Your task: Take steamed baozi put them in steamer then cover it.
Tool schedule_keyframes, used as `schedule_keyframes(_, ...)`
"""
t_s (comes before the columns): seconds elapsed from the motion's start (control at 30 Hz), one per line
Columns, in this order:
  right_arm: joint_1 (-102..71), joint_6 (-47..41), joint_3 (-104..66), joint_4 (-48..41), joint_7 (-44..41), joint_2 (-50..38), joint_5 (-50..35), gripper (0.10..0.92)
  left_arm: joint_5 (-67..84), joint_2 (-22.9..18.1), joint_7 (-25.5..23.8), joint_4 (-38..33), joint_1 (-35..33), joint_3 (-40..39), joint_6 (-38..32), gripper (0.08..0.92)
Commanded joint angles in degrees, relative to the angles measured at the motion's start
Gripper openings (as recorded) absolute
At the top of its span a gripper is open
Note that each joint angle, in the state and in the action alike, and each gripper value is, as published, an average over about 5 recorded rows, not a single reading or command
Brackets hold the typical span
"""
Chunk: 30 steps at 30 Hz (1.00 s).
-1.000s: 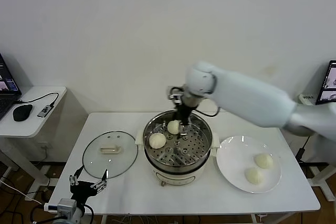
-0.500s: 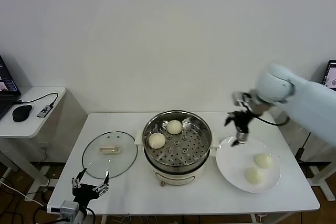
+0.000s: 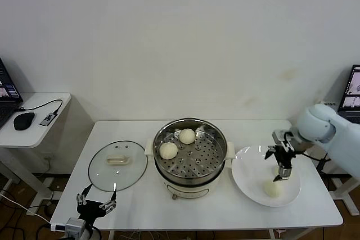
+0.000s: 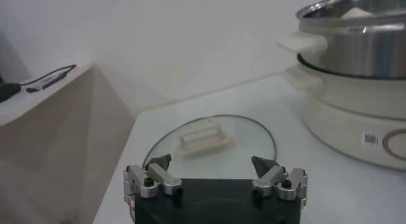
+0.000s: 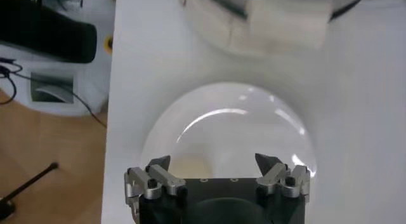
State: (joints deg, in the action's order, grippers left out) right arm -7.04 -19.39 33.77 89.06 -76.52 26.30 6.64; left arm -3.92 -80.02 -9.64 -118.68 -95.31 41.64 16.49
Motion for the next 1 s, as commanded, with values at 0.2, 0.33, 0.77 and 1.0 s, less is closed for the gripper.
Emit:
schedule_keyframes(0.2, -11.22, 2.01, -6.82, -4.40, 1.56, 0.57, 5.22, 0.823, -0.48, 0.06, -0.15, 1.04, 0.29, -0.42, 0.11, 0.823)
schedule_keyframes(0.33, -12.32, 1.95, -7.64, -5.35, 2.24, 1.83, 5.80, 0.823, -0.48, 0.19, -0.19, 1.30, 0.32, -0.30, 0.12, 0.823)
schedule_keyframes(0.77, -12.42, 1.92, -6.83, -8.77, 5.43, 5.56, 7.40, 0.823, -0.70, -0.01, -0.17, 2.12, 0.54, -0.23, 0.04, 0.823)
schedule_keyframes(1.0, -12.43, 1.95, -6.00, -9.62, 5.48, 6.27, 7.29, 0.823, -0.73, -0.08, -0.16, 2.60, 0.73, -0.29, 0.01, 0.823)
